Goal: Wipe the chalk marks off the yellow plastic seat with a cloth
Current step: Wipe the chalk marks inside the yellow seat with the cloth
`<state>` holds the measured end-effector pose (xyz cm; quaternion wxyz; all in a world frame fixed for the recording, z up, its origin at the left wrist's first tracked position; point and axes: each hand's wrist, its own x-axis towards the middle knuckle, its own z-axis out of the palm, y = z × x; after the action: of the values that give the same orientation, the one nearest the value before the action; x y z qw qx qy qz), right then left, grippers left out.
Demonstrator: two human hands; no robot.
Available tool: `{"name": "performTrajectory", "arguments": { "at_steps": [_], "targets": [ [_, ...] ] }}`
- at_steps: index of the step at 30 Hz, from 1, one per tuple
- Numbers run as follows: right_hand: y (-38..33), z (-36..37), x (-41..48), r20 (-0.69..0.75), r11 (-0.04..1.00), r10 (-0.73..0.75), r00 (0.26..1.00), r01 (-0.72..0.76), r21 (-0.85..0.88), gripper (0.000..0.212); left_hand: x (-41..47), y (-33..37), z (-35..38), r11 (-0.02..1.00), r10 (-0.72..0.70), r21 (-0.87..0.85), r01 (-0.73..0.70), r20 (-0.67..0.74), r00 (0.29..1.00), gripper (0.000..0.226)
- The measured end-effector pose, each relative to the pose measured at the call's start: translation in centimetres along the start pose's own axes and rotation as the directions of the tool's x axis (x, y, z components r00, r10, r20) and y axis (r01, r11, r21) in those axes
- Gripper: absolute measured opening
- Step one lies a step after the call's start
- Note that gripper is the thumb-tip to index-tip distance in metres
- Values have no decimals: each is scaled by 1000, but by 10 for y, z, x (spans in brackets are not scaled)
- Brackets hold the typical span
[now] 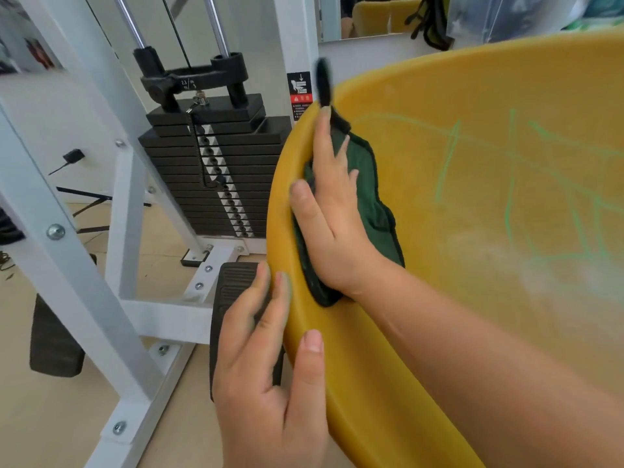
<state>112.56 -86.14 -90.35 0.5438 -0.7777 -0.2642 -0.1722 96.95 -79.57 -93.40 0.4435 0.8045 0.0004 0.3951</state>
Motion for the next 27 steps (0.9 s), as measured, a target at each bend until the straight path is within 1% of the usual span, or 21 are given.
{"name": "performTrajectory", "arguments": {
  "at_steps": [2, 3, 4, 6, 8, 9, 10, 11, 13, 14, 16, 17, 19, 21, 22, 23, 25, 26, 27],
  "targets": [
    [9, 0, -11, 6, 997, -63, 998, 63, 43, 75, 0, -1, 2, 1000, 0, -14, -1, -17, 1000, 48],
    [19, -2, -12, 4, 999, -45, 999, 45, 14, 74, 0, -1, 2, 1000, 0, -16, 0, -26, 1000, 48],
    [33, -6, -7, -12, 999, 12, 1000, -12, -47, 72, 0, -2, 3, 1000, -3, -17, 2, -31, 1000, 48],
    [59, -17, 13, -79, 966, 182, 980, -193, -169, 74, 1, -2, 3, 1000, -21, -13, 21, -26, 999, 48],
    [67, -27, 37, -150, 911, 349, 925, -372, -177, 72, 1, -3, 4, 1000, -31, 5, 31, -17, 999, 49],
    [64, -26, 45, -167, 893, 395, 903, -421, -162, 70, 1, -3, 4, 999, -32, 12, 32, -16, 999, 49],
    [54, -21, 48, -163, 895, 398, 903, -421, -149, 68, 1, -3, 4, 999, -34, 13, 35, -17, 999, 49],
    [42, -13, 44, -136, 921, 349, 927, -367, -135, 68, 1, -3, 5, 999, -36, 9, 36, -22, 999, 49],
    [15, 1, 19, -49, 983, 158, 986, -162, -83, 67, 1, -3, 6, 999, -37, 7, 37, -37, 999, 48],
    [7, 3, 1, 1, 996, 76, 997, -76, -54, 65, 0, -3, 6, 999, -38, 10, 39, -41, 998, 48],
    [15, -2, -35, 109, 997, -17, 994, 24, -71, 62, 1, -3, 6, 999, -48, 21, 48, -31, 998, 50],
    [28, -7, -49, 162, 992, -17, 987, 36, -118, 61, 1, -3, 5, 998, -54, 37, 55, -18, 998, 52],
    [57, -24, -68, 242, 971, 80, 967, -21, -237, 59, 1, -2, 3, 993, -62, 102, 59, 27, 998, 59],
    [85, -42, -79, 267, 925, 205, 942, -97, -369, 61, 0, 1, 1, 983, -70, 175, 53, 93, 993, 70],
    [100, -53, -82, 250, 884, 278, 928, -145, -445, 64, 0, 3, -1, 978, -78, 200, 51, 129, 989, 74],
    [115, -66, -85, 208, 822, 367, 906, -212, -528, 67, -1, 4, -4, 976, -87, 213, 51, 162, 983, 76],
    [141, -93, -87, 60, 642, 554, 831, -379, -667, 72, -1, 6, -10, 977, -98, 208, 53, 214, 972, 73],
    [147, -103, -86, -17, 551, 624, 781, -456, -699, 73, -2, 7, -14, 980, -103, 193, 58, 231, 967, 71],
    [149, -107, -83, -71, 490, 674, 735, -518, -701, 72, -1, 8, -17, 982, -109, 174, 68, 239, 965, 67]
  ]
}}
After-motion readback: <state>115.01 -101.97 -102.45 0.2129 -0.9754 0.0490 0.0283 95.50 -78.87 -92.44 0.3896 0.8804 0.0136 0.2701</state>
